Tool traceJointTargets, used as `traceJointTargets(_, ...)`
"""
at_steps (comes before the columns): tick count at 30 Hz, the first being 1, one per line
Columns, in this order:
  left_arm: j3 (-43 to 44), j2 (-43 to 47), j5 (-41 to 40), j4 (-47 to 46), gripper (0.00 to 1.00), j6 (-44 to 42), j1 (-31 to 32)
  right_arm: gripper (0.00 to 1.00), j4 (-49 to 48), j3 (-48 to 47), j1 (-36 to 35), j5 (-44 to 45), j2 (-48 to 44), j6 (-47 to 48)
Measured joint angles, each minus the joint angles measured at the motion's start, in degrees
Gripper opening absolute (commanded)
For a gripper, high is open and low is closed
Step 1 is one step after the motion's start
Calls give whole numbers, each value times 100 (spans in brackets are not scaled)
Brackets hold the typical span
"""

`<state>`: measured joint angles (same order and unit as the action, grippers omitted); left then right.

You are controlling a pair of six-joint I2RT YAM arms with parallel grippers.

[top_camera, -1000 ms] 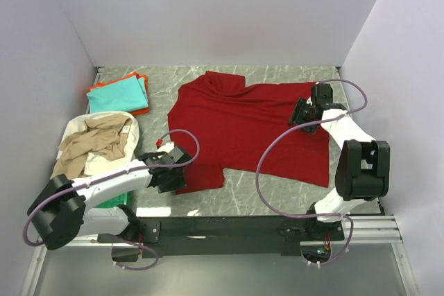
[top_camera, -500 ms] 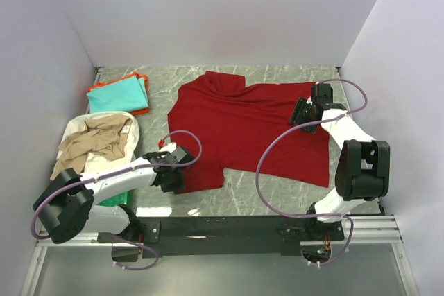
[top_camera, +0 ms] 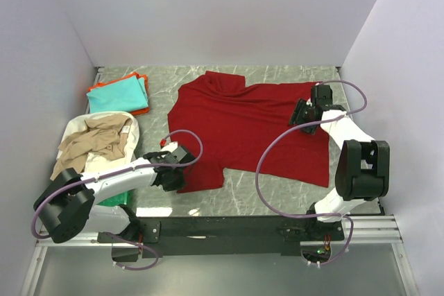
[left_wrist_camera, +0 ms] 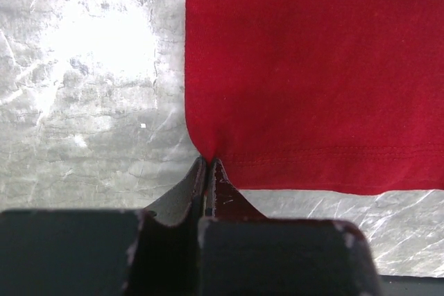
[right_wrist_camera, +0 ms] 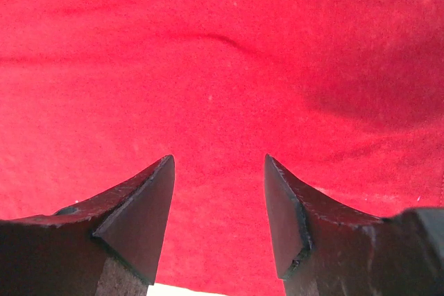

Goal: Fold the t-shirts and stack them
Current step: Flatten the tshirt out, then fold the tshirt

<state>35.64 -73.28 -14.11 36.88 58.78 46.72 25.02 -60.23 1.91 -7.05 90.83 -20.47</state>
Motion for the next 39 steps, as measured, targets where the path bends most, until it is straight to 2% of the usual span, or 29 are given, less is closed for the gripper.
traceJointTargets(7, 157, 59, -48, -26, 1, -293, 0, 58, 44, 407, 2, 234, -291, -175)
traceJointTargets(16, 404, 297, -234, -446, 1, -997, -4, 58, 420, 1123, 11, 636, -1565, -494)
traceJointTargets(20, 404, 356, -219, -756, 1, -1316, -55, 58, 656, 1182, 17, 737, -1759, -739)
traceJointTargets(28, 404, 529, -22, -1279, 1, -1797, -275, 59, 1213, 1182, 24, 968, -1685, -933)
traceJointTargets(39, 404, 531, 96, -1499, 1, -2031, -525, 58, 988, 1279, 24, 911, -531, -1145)
